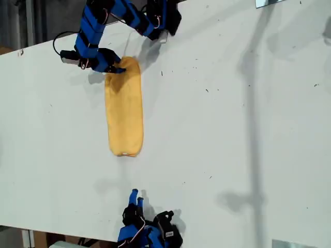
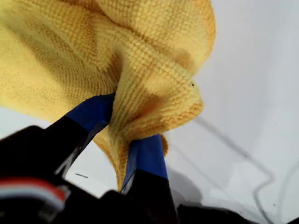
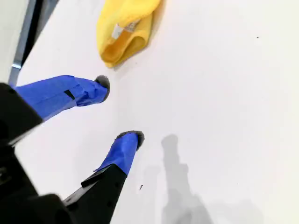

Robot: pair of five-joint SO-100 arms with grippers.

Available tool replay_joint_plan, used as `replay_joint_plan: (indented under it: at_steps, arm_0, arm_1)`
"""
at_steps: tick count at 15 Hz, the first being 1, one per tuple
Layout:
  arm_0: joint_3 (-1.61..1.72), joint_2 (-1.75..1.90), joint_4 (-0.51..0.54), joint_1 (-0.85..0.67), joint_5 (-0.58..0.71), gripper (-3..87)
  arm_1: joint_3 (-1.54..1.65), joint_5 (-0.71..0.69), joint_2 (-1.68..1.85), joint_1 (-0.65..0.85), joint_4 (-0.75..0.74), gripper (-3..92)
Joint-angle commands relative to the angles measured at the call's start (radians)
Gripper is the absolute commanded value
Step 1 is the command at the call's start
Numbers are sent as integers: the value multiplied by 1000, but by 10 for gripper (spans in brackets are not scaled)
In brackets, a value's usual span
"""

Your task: Grasp corners of a square towel and fold twice.

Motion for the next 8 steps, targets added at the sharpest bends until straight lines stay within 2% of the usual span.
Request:
replay_joint_plan:
  at_steps: [1,4,5,8]
  arm_0:
    - [51,11,-64,-38,3,171]
    - [199,161,-77,-137,60,171]
    - [210,298,21,-153,71,171]
    - [230,307,21,-181,61,170]
  arm_1:
    - [-118,46,202,-120,107,0]
    - [-552,86,133,-285,287,0]
    - [-664,80,91,-331,285,0]
    - [-808,34,-44,-459,107,0]
